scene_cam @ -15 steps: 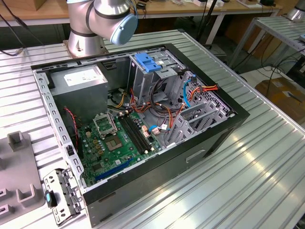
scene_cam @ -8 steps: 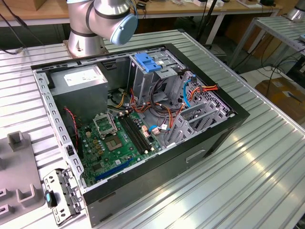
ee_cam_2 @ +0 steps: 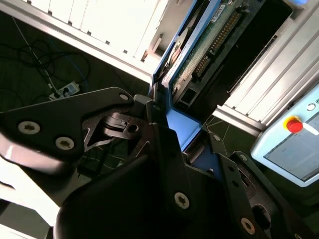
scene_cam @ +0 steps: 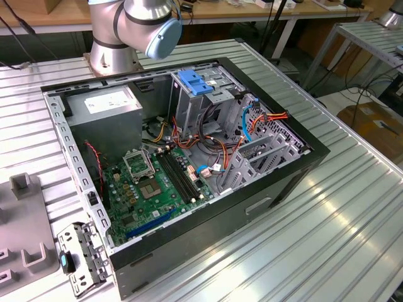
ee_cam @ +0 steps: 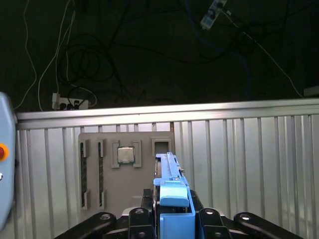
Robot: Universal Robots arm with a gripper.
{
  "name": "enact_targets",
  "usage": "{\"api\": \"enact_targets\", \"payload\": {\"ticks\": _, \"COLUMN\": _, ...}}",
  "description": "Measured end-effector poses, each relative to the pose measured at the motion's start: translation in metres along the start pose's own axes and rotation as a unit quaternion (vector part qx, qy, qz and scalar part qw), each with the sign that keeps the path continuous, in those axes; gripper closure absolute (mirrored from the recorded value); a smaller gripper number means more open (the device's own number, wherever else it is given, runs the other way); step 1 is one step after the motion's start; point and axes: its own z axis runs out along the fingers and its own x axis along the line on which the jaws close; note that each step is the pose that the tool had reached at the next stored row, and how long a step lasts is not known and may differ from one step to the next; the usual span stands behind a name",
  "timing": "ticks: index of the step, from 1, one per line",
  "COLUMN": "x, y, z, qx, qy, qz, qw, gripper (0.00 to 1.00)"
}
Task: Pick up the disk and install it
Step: 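Pick up the disk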
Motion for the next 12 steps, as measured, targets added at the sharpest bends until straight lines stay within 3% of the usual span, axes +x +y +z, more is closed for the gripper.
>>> {"api": "enact_targets", "payload": {"ticks": 12, "x": -0.0001, "y": 0.0002, "z": -0.0138, "qx": -0.0011, "qy": 0.0, "qz": 0.0, "qw": 1.0, "gripper": 0.63}}
